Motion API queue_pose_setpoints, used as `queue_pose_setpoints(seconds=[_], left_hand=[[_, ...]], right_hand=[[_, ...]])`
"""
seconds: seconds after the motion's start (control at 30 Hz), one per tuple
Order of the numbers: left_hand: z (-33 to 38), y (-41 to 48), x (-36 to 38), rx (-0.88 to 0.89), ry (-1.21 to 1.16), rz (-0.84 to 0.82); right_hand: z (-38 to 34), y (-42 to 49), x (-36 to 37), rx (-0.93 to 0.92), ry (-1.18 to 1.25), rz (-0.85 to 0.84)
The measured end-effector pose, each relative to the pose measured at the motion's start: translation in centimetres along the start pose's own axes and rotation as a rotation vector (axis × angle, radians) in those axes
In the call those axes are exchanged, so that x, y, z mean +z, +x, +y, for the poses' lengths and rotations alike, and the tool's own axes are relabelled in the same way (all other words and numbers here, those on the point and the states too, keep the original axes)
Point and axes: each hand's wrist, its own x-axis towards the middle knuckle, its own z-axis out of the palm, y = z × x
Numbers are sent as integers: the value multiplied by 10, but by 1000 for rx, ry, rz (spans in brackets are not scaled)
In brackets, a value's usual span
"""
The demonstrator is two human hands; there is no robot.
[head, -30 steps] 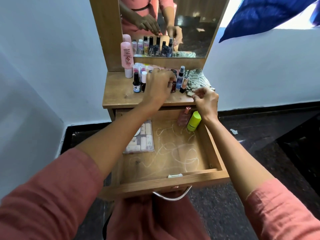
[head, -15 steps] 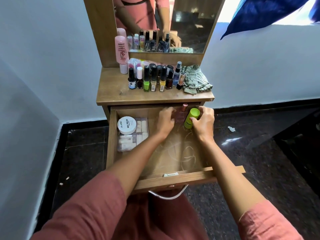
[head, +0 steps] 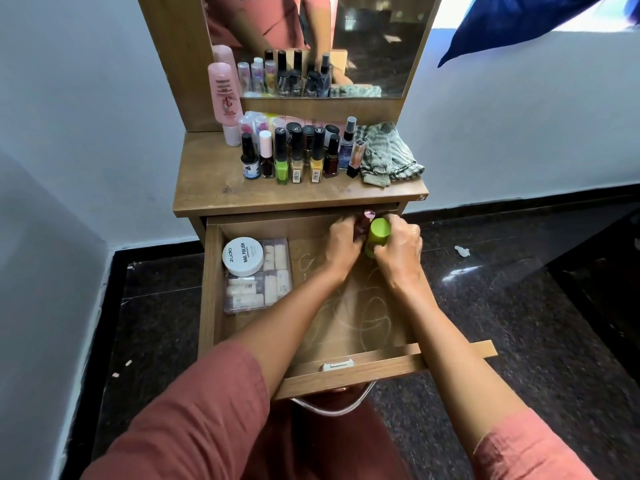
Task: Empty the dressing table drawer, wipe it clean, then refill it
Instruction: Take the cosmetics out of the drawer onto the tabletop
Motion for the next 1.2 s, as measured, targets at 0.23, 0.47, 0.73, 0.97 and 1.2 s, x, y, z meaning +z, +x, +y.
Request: queue_pose_setpoints(seconds=[0.23,0.47,0.73,0.97,1.2], left_hand=[[-3,-8,-4,-36,-29,57],[-6,-25,-34,51,-48,162],[2,-33,-101,208,-127,245],[7,-14,-142,256,-79,418],[-2,4,-133,251,-66,368]], right_hand=[[-6,-6,-9,30,75,-46],[-26,-14,-26,-44,242,-53],[-68,-13,-61,-191,410,-1],[-94,15,-65,-222,373,97],[-102,33,-46,-200,311,123]])
